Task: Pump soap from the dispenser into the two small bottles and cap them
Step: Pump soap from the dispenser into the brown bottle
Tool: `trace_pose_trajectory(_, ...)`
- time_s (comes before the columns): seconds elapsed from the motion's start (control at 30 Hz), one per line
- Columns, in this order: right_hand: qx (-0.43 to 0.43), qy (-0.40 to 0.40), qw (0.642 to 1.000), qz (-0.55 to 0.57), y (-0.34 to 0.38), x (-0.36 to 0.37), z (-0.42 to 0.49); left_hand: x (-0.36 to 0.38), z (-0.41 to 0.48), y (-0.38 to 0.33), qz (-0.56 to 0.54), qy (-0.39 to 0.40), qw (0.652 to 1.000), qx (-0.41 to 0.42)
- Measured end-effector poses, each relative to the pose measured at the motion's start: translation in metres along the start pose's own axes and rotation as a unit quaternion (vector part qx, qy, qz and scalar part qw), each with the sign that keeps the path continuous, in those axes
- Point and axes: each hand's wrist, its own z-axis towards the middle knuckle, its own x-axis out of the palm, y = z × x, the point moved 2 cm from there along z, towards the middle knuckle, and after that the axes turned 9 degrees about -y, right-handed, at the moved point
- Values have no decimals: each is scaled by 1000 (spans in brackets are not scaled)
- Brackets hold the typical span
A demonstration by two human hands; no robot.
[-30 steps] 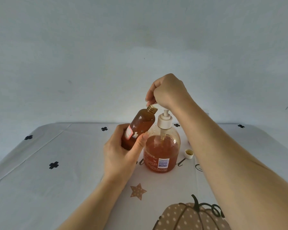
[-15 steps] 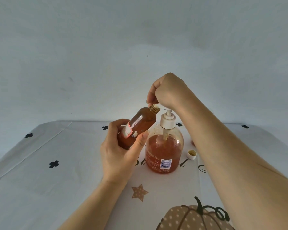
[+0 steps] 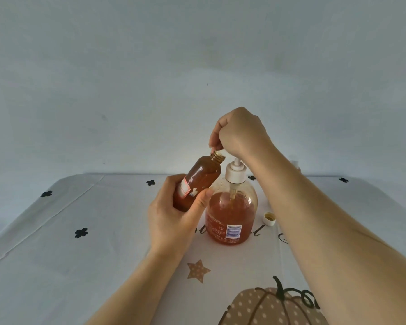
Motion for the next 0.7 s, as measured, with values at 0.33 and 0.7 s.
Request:
trace_pose_trajectory(0.33,-8,-4,1000,-3,-1,3,5,2,0,4,2,10,1000,-11)
trace_pose_trajectory(0.7,-28,32,998,-35,2,1,3,0,1,5,-1,4,1000,1)
